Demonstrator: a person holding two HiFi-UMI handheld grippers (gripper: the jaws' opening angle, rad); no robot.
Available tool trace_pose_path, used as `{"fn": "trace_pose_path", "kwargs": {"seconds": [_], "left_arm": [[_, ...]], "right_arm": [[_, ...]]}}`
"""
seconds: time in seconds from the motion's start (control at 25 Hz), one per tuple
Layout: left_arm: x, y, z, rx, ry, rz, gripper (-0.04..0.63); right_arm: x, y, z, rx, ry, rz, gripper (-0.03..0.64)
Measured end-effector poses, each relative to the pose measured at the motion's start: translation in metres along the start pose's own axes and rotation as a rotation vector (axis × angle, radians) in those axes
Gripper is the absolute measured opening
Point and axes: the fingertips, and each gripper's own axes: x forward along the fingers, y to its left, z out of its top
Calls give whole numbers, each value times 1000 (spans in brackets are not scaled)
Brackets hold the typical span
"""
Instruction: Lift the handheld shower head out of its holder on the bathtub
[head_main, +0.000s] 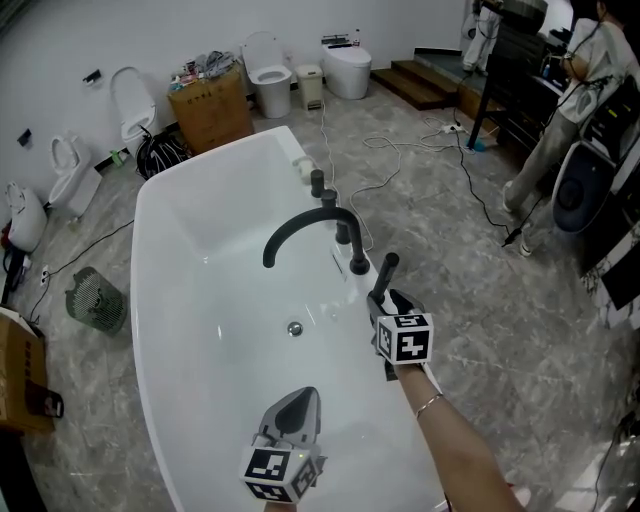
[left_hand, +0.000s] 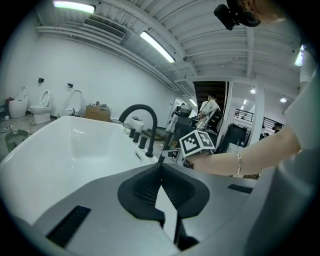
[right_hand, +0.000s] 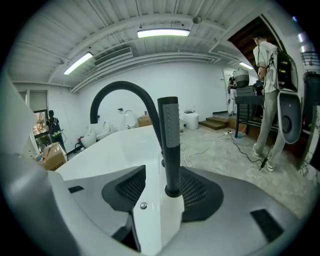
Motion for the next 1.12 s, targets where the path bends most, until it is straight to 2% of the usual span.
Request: {"fn": "trace_pose_path", "kwargs": {"seconds": [0.32,0.4,0.52,0.64,1.12], "left_arm": [[5,14,-5,-32,-10,7,20],[5,19,-7,-29,-8,7,20],[4,25,-10,-27,-1,6,20],[3,31,-17,-35,1,12,20],[-9,29,-15,-26,14,23,20]], "right_arm": [[30,-11,9,-56,14,-41,216],[37,-11,10,-102,15,-59,204],[44,-11,10,-140,10,-83,152],[47,-12,5,-180,23,-98,136],[35,-8,7,-180,4,-84,137]]}}
